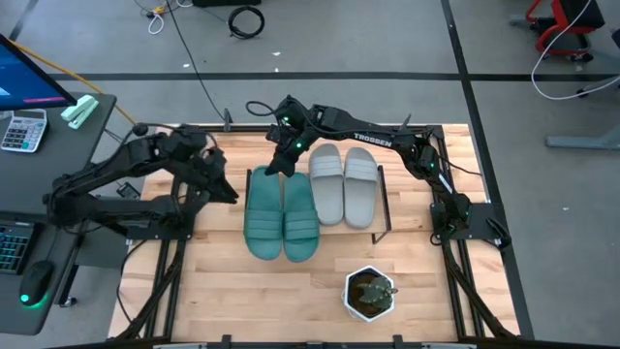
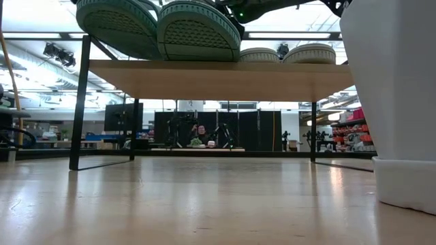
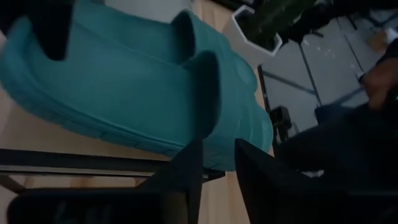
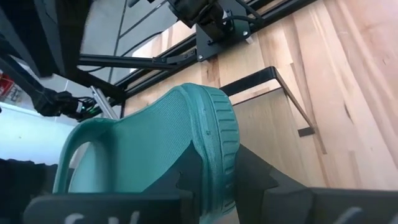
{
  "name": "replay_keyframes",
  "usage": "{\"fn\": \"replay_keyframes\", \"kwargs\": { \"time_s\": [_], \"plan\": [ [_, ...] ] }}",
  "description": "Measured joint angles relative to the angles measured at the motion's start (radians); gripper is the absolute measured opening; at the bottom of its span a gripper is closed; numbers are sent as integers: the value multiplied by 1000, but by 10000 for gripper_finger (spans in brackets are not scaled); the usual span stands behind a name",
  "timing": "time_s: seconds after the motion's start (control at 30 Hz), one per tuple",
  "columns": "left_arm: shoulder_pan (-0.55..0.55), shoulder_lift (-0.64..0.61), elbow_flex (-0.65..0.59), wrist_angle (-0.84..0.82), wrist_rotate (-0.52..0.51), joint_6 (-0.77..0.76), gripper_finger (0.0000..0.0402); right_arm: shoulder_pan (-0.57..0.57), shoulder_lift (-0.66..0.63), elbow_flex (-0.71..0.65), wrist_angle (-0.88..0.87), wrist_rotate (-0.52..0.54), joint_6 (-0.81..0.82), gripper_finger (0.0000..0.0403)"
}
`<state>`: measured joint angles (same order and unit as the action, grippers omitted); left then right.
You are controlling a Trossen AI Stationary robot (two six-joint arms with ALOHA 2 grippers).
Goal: Pick and place slides into the shelf
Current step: Put the green slide on the shelf
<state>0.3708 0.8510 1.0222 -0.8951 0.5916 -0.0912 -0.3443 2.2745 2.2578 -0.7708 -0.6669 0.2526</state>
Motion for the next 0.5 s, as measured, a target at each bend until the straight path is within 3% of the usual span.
{"fn": "replay_keyframes", "kwargs": {
  "time_s": [0.33,0.5],
  "plan": [
    [-72,85,0,34,-9,52,102,0,0,0,-11,17,-17,62],
    [-103,92,0,73,-91,79,103,0,0,0,-13,28,-21,62]
  ]
}}
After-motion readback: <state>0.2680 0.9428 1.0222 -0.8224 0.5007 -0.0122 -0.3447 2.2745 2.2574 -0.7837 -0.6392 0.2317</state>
